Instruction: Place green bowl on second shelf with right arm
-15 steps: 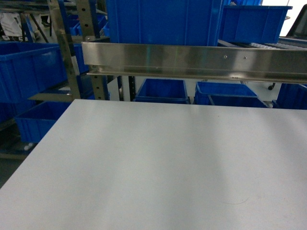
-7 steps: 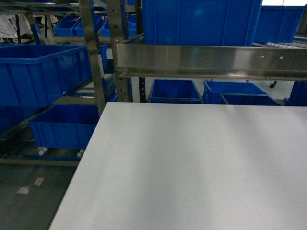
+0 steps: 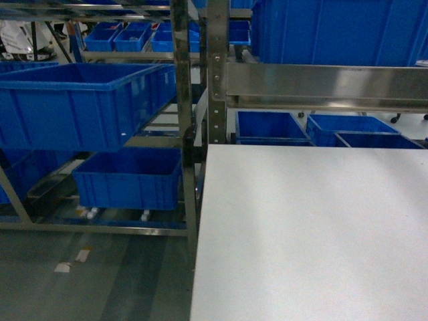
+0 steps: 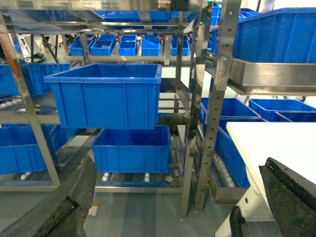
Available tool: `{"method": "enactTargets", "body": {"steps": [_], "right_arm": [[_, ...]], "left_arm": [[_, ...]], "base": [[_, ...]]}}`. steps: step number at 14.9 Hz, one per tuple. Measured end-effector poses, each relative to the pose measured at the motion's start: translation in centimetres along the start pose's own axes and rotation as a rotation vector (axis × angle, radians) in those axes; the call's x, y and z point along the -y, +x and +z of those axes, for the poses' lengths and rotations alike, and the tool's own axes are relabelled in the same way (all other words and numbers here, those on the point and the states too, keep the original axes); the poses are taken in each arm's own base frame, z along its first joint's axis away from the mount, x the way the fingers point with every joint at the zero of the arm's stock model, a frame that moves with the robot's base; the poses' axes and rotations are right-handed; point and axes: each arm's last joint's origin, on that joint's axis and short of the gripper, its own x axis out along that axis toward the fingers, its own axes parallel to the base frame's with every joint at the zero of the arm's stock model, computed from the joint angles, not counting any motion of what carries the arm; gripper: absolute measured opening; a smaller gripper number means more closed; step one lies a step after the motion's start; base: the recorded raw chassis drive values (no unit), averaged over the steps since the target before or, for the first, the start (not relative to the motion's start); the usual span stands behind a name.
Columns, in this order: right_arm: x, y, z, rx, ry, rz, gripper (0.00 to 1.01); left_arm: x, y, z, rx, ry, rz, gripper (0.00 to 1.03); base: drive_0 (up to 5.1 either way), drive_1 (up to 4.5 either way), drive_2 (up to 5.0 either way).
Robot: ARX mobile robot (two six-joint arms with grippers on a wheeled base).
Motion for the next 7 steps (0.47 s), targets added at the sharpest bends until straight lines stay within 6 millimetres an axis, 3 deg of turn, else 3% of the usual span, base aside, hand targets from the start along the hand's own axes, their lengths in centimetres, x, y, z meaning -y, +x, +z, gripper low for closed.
{"method": "enactTargets", "body": {"steps": [7], "right_arm": [[0.0, 0.0, -0.03, -0.003, 0.0, -0.001, 0.02]], "left_arm": [[0.0, 0.0, -0.02, -0.002, 0.0, 0.0, 0.98]], "base": [[-5.0, 2.42, 2.4]]}}
